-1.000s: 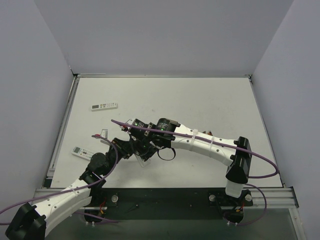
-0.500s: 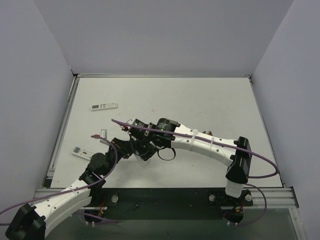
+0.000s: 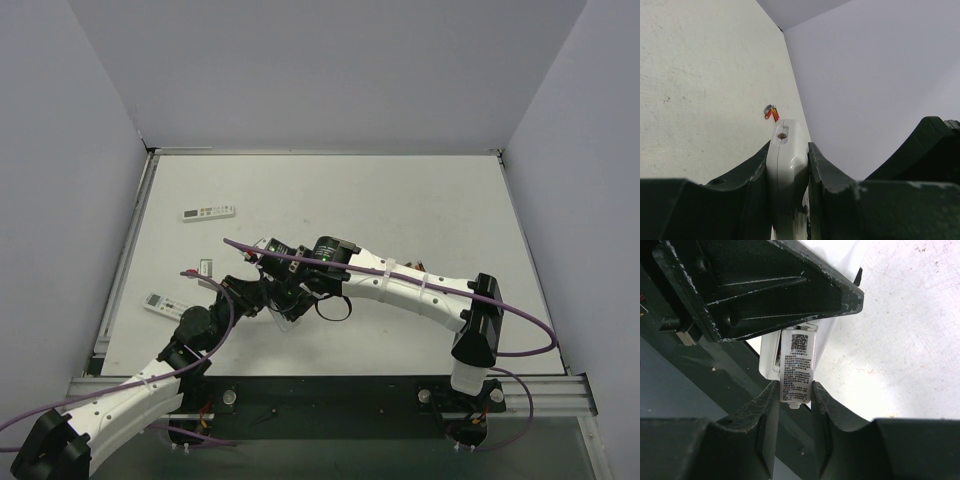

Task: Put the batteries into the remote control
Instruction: Load the battery cover into the remote control.

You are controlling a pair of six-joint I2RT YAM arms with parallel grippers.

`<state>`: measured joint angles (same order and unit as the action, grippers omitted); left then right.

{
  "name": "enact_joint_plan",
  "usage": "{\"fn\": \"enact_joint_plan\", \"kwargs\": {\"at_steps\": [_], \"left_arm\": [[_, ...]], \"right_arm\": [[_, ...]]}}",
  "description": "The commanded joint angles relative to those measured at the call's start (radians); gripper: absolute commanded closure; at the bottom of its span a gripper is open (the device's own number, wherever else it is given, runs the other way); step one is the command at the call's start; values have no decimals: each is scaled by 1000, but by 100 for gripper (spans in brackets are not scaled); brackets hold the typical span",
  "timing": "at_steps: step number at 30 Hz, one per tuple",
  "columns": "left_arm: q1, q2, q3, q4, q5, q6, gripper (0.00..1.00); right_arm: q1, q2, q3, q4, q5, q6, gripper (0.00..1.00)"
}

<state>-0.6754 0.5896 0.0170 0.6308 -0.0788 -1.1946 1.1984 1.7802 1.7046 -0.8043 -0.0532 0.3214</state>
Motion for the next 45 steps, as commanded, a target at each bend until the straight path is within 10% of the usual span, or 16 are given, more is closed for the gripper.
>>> {"fn": "enact_joint_plan", "kwargs": {"at_steps": [1,45], "left_arm": [[-7,-13,-26,49,-7,7,100],[-49,16,15,44,-42,44,100]], "right_arm": [[3,-16,3,-16,49,8,100],[12,35,23,56,115,67,100]]}}
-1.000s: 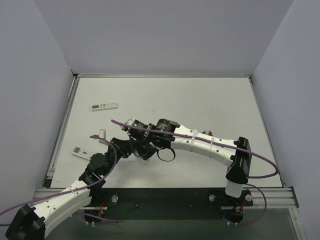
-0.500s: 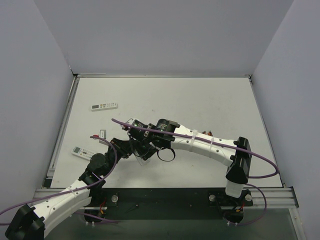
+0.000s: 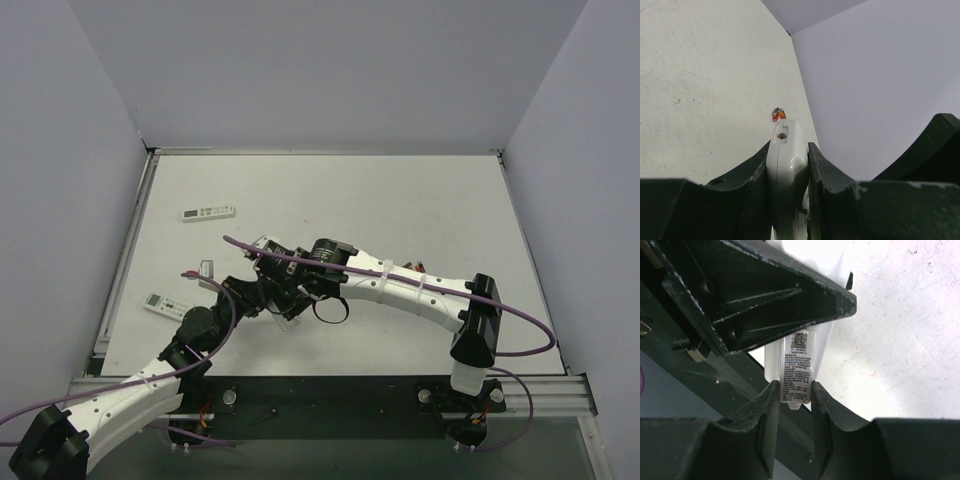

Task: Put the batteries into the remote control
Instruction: Load the battery cover into the remote control.

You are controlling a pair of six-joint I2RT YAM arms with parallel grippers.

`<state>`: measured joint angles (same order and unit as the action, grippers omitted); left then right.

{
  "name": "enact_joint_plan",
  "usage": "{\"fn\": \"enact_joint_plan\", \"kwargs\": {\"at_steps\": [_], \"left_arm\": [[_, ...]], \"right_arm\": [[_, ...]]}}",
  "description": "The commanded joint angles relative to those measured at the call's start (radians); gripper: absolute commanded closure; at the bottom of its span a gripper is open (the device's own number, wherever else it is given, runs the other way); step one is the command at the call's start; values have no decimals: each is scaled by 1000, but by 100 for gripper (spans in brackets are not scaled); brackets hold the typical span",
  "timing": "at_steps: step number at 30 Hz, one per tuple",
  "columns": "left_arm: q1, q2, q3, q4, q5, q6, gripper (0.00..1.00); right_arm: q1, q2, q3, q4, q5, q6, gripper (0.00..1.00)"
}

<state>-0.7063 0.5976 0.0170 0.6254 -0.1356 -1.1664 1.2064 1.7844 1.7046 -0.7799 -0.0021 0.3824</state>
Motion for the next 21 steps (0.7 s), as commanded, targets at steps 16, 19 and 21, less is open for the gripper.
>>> {"fn": "enact_joint_plan", "kwargs": {"at_steps": [16,19,21], "left_arm": [[-27,28,20,72,19,25,100],[-28,34,11,92,21,16,100],[-30,34,-2,108,21,4,100]], "right_arm": [[-4,33,-9,70,97,26,100],[-16,12,-39,111,88,46,100],[-30,-3,-66,140,80,58,100]]}}
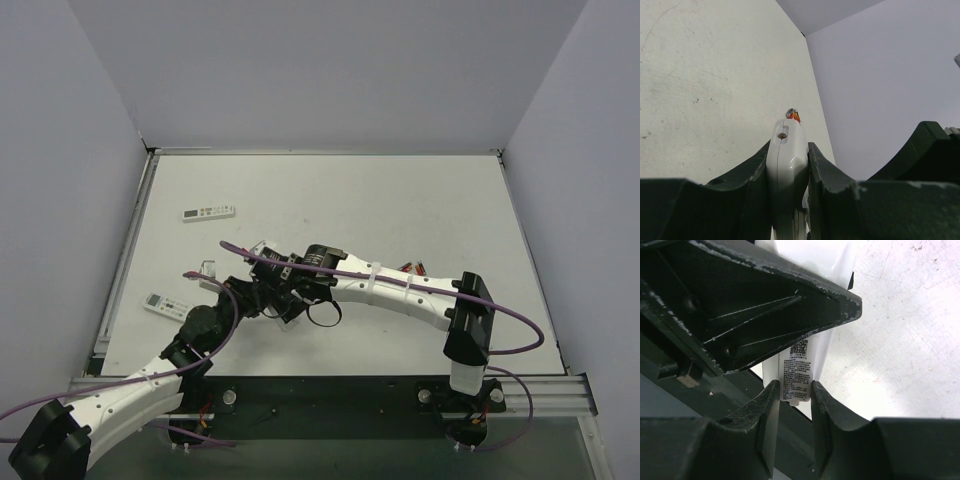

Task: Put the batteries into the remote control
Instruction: Load the battery cover into the remote control.

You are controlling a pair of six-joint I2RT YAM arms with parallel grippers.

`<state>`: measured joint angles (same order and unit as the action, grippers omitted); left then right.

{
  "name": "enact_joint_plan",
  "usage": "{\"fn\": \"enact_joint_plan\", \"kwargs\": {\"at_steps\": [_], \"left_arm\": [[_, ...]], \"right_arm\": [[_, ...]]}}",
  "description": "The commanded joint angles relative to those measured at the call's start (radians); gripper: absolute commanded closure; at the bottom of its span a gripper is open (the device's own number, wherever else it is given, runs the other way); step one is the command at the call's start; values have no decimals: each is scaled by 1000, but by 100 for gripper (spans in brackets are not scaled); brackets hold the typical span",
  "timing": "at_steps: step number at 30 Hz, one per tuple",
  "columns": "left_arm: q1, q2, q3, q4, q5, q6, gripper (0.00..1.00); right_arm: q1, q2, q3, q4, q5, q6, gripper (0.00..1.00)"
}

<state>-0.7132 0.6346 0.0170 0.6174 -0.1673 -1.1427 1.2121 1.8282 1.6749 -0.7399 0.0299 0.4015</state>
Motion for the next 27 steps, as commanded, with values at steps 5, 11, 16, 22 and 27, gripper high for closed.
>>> {"fn": "enact_joint_plan", "kwargs": {"at_steps": [5,11,16,22,27], "left_arm": [[-25,-15,-5,128,54,-35,100],[-26,-29,-6,125,49,-58,100],[-26,-39,-11,110,37,-78,100],[-26,-59,-17,71,11,-100,100],[-26,-78,-17,35,-21,-138,100]], "right_arm": [[-45,-66,-73,137,39,48,100],[-45,-79,-86,155,21,43,94],[-45,-93,-93,155,8,40,84],[-45,-110,-101,154,2,39,75],[-42,-118,-104,155,-7,39,69]]}}
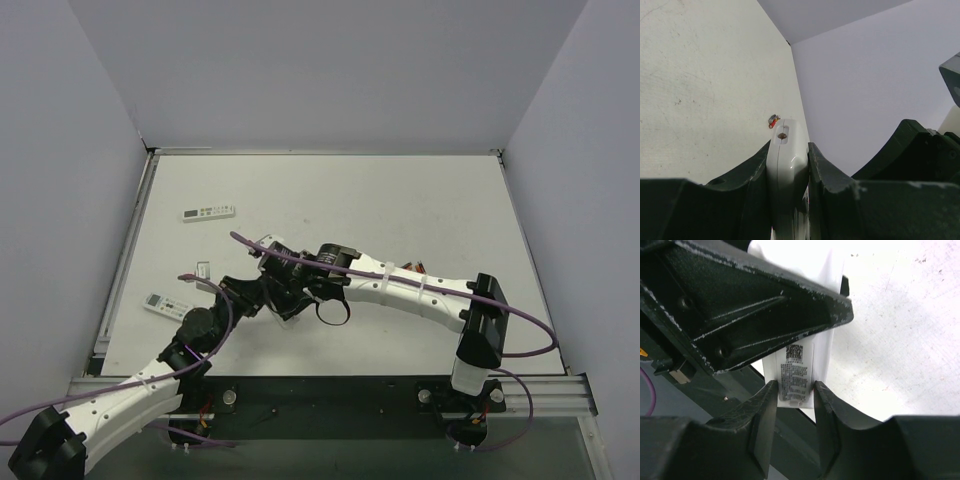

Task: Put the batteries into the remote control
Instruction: Load the battery cover into the remote control.

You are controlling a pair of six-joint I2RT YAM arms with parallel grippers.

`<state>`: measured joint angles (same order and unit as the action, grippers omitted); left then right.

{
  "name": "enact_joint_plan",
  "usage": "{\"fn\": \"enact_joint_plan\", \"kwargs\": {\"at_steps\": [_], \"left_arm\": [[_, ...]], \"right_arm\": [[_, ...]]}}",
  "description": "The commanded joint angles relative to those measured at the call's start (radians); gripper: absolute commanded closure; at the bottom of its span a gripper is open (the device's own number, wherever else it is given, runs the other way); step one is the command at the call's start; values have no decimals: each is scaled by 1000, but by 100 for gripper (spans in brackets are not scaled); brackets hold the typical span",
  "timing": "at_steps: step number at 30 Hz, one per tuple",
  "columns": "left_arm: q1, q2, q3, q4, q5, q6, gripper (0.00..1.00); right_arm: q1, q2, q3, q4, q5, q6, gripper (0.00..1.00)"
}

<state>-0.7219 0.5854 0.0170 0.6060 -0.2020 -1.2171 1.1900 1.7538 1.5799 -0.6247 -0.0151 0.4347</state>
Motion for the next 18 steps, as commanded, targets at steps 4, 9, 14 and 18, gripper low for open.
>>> {"fn": "enact_joint_plan", "kwargs": {"at_steps": [4,9,14,18], "left_arm": [[-17,-42,-37,21,-2,-84,100],[-17,-52,-48,11,-20,-107,100],[-17,-67,-60,12,-27,-122,100],[-17,-87,-63,12,-30,-122,100]], "right_arm": [[-20,-45,-5,39,29,4,63],[-18,-65,-3,40,29,4,58],[-24,-109,-12,45,23,13,40],[-49,-198,-79,111,-40,33,30]]}}
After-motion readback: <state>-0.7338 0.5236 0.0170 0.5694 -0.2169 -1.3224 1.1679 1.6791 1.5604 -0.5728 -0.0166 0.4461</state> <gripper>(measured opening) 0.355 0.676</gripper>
